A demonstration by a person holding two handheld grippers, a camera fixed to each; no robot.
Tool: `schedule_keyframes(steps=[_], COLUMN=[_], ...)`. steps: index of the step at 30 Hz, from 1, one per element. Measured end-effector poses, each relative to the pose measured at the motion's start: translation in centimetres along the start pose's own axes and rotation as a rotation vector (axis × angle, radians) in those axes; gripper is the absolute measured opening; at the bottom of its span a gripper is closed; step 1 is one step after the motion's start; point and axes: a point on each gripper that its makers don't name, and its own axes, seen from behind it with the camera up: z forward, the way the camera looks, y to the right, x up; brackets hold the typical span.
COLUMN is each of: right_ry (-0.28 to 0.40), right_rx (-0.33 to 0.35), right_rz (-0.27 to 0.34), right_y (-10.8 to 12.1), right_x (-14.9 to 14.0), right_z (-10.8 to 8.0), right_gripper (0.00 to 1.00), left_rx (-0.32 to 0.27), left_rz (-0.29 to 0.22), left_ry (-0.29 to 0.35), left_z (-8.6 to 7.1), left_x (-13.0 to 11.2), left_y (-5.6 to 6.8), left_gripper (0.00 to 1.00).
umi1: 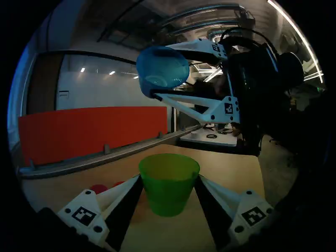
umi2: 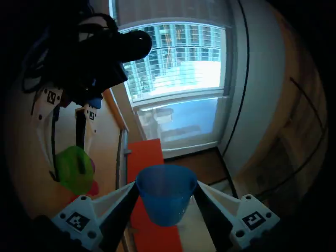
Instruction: Pour water
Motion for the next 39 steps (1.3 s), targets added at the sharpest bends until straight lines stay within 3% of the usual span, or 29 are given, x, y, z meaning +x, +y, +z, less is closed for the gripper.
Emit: schedule_keyframes(steps=[20,31,35,39], right_ry=[0.003,-0.024,-0.034,-0.034], right_rx=[0.073,0.140,0.163,0.173], right_rz=[0.680,1.037,1.147,1.204], right_y=[-1.6,-2.8,-3.2,-3.3], right_x=[1.2,0.7,0.4,0.2], right_z=[-1.5,-1.0,-0.8,-0.6], right_gripper=[0.90,0.90,0.90,0.90], left_rx=[0.002,0.008,0.013,0.020], left_rz=[0.014,0.018,0.023,0.022], left_ry=[-0.005,-0.010,-0.012,-0.014], left_z=[-0.2,-0.4,-0.5,-0.6], left_x=[0.1,0.0,0.0,-0.1], left_y=[0.0,-0.4,-0.6,-0.9], left_gripper=[0.83,0.83,0.83,0.83])
